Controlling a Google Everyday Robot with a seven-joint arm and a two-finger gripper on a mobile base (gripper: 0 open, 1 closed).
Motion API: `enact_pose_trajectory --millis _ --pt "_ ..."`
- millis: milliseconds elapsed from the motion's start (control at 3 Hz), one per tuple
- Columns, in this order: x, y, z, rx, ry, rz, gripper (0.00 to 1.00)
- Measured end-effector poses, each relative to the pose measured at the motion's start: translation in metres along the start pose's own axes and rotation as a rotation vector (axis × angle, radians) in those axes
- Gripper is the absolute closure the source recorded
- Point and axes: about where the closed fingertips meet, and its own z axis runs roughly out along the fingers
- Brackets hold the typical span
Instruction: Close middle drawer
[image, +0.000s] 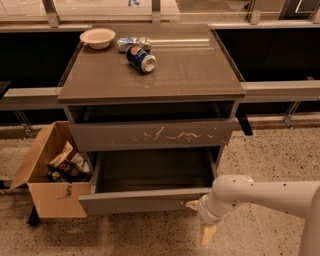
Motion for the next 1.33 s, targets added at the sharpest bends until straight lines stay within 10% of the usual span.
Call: enact_pose_trajectory --millis 1333 --pt "0.025 -0.093 0.002 0.152 -0.017 -0.038 1.00"
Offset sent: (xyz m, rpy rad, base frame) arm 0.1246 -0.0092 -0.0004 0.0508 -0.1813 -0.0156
